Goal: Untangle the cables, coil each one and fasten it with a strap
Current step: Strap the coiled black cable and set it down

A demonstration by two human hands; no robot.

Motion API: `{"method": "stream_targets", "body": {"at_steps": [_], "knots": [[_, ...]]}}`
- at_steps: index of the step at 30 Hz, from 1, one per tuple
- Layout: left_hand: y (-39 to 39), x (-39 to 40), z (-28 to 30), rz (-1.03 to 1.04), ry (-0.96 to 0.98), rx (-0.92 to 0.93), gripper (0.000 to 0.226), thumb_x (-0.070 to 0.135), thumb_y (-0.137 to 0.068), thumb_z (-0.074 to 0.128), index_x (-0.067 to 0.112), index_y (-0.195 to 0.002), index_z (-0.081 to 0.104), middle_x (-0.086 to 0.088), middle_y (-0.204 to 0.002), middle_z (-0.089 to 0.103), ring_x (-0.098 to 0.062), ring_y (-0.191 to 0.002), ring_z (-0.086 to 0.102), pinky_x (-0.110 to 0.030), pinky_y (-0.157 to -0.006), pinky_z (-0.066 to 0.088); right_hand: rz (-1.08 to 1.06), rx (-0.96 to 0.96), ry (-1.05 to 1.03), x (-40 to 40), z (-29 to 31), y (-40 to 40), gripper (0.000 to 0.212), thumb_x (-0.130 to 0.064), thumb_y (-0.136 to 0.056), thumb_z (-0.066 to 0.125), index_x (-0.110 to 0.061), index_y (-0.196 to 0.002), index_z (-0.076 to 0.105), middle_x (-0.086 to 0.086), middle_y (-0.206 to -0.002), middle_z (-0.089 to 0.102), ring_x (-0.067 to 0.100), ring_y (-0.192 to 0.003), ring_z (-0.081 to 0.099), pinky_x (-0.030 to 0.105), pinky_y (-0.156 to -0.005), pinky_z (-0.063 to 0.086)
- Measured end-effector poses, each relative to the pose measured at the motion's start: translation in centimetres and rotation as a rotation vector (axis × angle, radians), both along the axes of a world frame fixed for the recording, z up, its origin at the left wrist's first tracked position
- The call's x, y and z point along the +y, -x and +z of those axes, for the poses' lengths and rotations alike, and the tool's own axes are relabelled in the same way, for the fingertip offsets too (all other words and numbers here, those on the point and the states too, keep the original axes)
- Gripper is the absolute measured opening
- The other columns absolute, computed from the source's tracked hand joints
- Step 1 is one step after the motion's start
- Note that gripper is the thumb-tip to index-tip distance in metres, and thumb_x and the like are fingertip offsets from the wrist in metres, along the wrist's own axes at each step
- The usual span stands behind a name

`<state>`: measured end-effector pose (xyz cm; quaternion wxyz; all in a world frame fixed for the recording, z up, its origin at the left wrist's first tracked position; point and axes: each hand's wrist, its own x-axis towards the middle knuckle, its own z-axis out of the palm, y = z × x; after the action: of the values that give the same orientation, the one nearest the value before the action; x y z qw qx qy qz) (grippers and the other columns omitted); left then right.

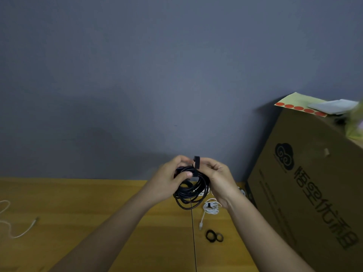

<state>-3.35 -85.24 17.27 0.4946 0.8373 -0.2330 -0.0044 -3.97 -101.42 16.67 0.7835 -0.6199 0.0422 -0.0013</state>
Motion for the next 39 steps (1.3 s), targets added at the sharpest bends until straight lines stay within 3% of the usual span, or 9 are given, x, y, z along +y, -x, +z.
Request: {"method": "stream_targets", "body": {"at_steps": [6,9,12,16,20,24,30,34,39], "knots": [[-0.3,-0.5,0.1,0.038,-0.076,-0.091,0.043,0.035,-0.083,0.072,0.025,-0.120,0.052,0.014,-0.118,0.062,-0.001,-0.106,0.059,-0.014,-0.088,0.046,-0.013,0.077,-0.154,0.4,0.8,-0.1,0.011,-0.001,-0.084,0.066,-0.001,-0.094,0.069,0.015,-0.083,0.070,0.024,-0.073,0.066,0.033,-0.070,0.055],[-1.0,-0.4,0.1,0.034,-0.099,-0.240,0.035,0.030,-0.087,0.069,0.016,-0.118,0.060,0.008,-0.116,0.065,-0.005,-0.106,0.061,-0.019,-0.089,0.047,0.008,0.056,-0.101,0.3,1.3,-0.4,0.006,-0.011,-0.087,0.066,-0.013,-0.082,0.067,0.008,-0.079,0.068,0.020,-0.072,0.063,0.034,-0.072,0.049],[-1.4,-0.2,0.1,-0.026,-0.110,-0.336,0.033,0.027,-0.089,0.066,0.015,-0.119,0.063,0.005,-0.110,0.065,-0.005,-0.102,0.060,-0.019,-0.087,0.048,0.018,0.036,-0.043,0.0,2.0,-0.8,0.010,-0.017,-0.091,0.063,-0.014,-0.081,0.063,0.003,-0.071,0.064,0.015,-0.064,0.059,0.026,-0.063,0.048],[-1.7,0.0,0.1,-0.078,-0.159,-0.449,0.027,0.029,-0.094,0.059,0.018,-0.118,0.061,0.008,-0.102,0.059,-0.003,-0.093,0.055,-0.013,-0.079,0.041,-0.031,-0.020,0.120,0.0,2.9,-1.9,0.019,-0.013,-0.094,0.058,-0.011,-0.075,0.059,0.002,-0.064,0.054,0.014,-0.060,0.051,0.020,-0.056,0.045],[-1.6,0.0,0.6,-0.072,-0.181,-0.482,0.037,0.043,-0.095,0.045,0.018,-0.119,0.057,0.005,-0.105,0.056,-0.006,-0.097,0.053,-0.018,-0.081,0.042,-0.035,-0.035,0.246,0.2,3.6,-2.8,0.020,-0.010,-0.094,0.057,-0.009,-0.074,0.058,0.003,-0.063,0.054,0.013,-0.056,0.049,0.017,-0.051,0.042],[-1.4,0.1,1.1,-0.063,-0.178,-0.479,0.032,0.039,-0.097,0.046,0.015,-0.114,0.058,0.003,-0.100,0.055,-0.007,-0.092,0.052,-0.019,-0.078,0.041,-0.013,-0.036,0.288,0.4,4.1,-3.4,0.022,-0.008,-0.096,0.054,-0.011,-0.074,0.057,0.004,-0.063,0.055,0.013,-0.055,0.049,0.016,-0.048,0.042],[-1.9,0.0,1.3,0.077,-0.113,-0.374,0.019,0.030,-0.096,0.055,0.015,-0.107,0.060,0.002,-0.096,0.058,-0.008,-0.086,0.054,-0.019,-0.073,0.040,-0.052,-0.282,0.354,0.8,4.1,-3.1,0.017,-0.006,-0.094,0.056,-0.011,-0.078,0.058,0.002,-0.067,0.054,-0.002,-0.053,0.049,0.009,-0.054,0.039],[-2.2,0.4,2.1,0.161,-0.080,-0.233,0.028,0.032,-0.092,0.062,0.010,-0.110,0.062,0.000,-0.100,0.066,-0.010,-0.090,0.060,-0.017,-0.075,0.043,-0.017,-0.420,0.562,0.8,3.3,-2.9,0.011,-0.010,-0.091,0.063,-0.016,-0.082,0.065,-0.005,-0.076,0.060,-0.003,-0.071,0.054,0.010,-0.068,0.042],[-2.7,0.7,3.0,0.139,-0.081,-0.100,0.028,0.035,-0.089,0.064,0.013,-0.107,0.061,0.002,-0.102,0.069,-0.009,-0.066,0.066,-0.027,-0.069,0.051,0.046,-0.489,0.627,0.2,3.3,-3.1,0.009,-0.009,-0.090,0.064,-0.014,-0.089,0.071,-0.007,-0.088,0.064,0.000,-0.084,0.059,0.014,-0.074,0.045]]}}
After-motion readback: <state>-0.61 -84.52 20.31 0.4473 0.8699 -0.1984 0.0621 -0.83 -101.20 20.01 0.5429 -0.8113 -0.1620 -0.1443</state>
